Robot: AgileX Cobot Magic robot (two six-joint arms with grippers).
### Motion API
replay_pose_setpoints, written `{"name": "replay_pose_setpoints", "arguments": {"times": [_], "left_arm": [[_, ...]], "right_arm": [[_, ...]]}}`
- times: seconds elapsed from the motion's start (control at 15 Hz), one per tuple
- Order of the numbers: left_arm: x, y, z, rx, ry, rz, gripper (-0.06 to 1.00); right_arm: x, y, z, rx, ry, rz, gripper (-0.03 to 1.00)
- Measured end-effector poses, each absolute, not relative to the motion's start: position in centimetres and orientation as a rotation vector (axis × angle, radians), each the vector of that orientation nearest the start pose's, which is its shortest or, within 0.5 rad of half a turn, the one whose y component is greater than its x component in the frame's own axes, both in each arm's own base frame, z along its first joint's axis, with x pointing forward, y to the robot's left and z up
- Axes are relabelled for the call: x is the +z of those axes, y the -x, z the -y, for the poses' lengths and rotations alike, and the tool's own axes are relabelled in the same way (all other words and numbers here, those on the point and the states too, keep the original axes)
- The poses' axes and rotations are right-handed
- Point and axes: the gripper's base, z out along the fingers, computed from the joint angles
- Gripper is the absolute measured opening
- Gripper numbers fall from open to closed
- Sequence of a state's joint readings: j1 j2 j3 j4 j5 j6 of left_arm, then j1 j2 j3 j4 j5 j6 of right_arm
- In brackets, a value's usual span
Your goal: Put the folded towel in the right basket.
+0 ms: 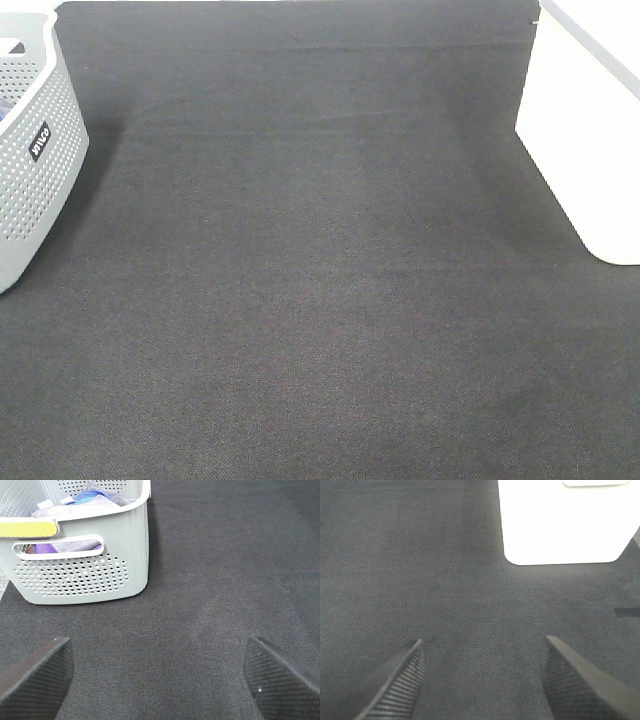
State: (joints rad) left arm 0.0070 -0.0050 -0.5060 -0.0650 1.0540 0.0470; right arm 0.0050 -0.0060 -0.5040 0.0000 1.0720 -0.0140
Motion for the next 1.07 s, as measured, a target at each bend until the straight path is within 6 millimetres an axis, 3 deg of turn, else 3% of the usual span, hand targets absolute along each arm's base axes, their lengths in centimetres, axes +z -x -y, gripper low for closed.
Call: {"name": "replay_pose_setpoints", "arguments": {"times": [1.07], "left_arm": [[27.96,0.62,0.52,-0.043,-0.044,-2.025,0.87]], "right_arm": [[27.74,0.67,0.00,-0.006,0.019,-2.046,0.63]]}}
